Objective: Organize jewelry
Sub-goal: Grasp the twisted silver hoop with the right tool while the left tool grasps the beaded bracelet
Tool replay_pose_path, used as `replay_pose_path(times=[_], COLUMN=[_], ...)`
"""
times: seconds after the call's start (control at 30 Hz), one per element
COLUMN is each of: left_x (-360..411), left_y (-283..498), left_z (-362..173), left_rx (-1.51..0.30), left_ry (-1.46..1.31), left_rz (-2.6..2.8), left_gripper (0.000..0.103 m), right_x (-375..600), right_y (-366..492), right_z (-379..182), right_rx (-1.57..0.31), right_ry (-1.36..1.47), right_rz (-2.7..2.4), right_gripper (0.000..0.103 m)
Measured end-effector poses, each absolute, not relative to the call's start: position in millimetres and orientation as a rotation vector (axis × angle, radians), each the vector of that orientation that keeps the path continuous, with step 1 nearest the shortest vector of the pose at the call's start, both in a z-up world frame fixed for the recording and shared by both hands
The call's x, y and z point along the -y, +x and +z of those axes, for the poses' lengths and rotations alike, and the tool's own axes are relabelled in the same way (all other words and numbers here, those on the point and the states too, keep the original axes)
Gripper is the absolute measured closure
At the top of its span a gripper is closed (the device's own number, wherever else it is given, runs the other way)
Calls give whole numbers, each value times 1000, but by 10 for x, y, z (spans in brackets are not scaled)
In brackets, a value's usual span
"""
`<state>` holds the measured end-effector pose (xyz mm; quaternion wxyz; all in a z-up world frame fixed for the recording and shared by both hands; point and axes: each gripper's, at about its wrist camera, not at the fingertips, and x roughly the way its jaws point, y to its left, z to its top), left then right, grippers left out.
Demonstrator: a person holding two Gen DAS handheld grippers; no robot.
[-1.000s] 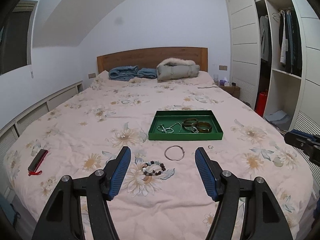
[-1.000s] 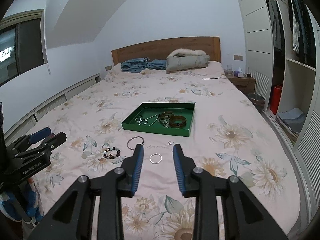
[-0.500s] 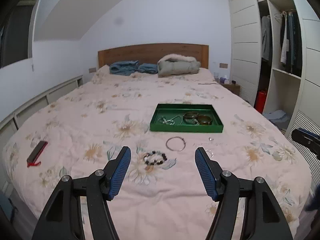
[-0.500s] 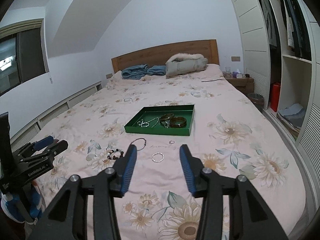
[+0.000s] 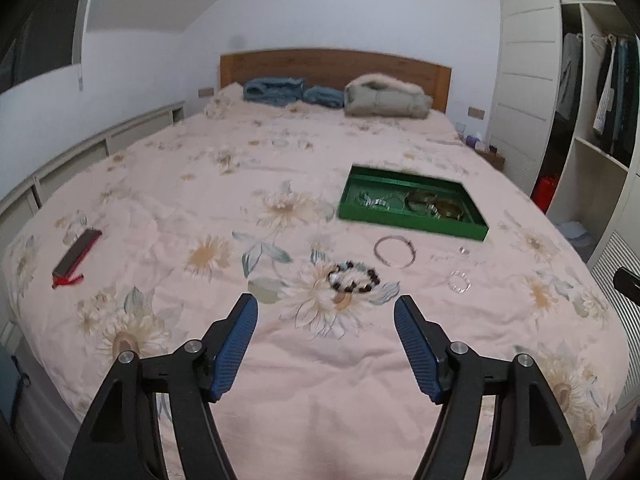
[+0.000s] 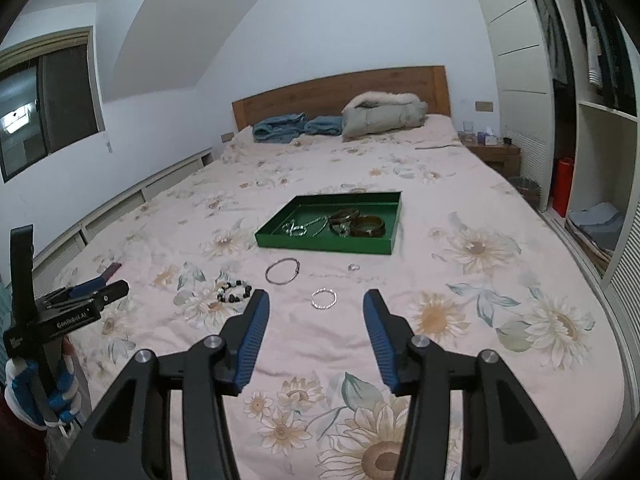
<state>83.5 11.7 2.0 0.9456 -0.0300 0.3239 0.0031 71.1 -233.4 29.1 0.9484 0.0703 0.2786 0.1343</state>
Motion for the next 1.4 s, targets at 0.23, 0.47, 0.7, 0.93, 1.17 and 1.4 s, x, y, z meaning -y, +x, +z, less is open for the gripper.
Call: replay_pose_path(times=[0.23, 0.47, 0.7, 0.93, 1.17, 1.4], left_x=[-102, 117, 317, 544, 582, 550], left_y=[1217, 1802, 2233, 2508, 2769, 2836], left_z=[-336, -678, -923, -985, -1229, -1379], left_rx=[-759, -834, -868, -876, -972, -1015], left_ry=[-54, -32, 18, 103, 103, 58], left_rz=[-32, -109, -126, -197, -199, -198], left_gripper=[24, 16, 16, 37, 52, 52], right_x=[2222, 2079, 1881, 1712, 1782, 1649], right_y=[1063, 1607, 2138, 2460, 2708, 2940], right_z=[-12, -408, -818, -1022, -1155, -1375], right_rx=[-647, -752, -850, -877, -932, -1044], right_ry=[139, 119, 77, 23, 49, -62], right_rz=[300, 324, 357, 372, 318, 337], right_gripper=[56, 56, 56, 56, 65, 81])
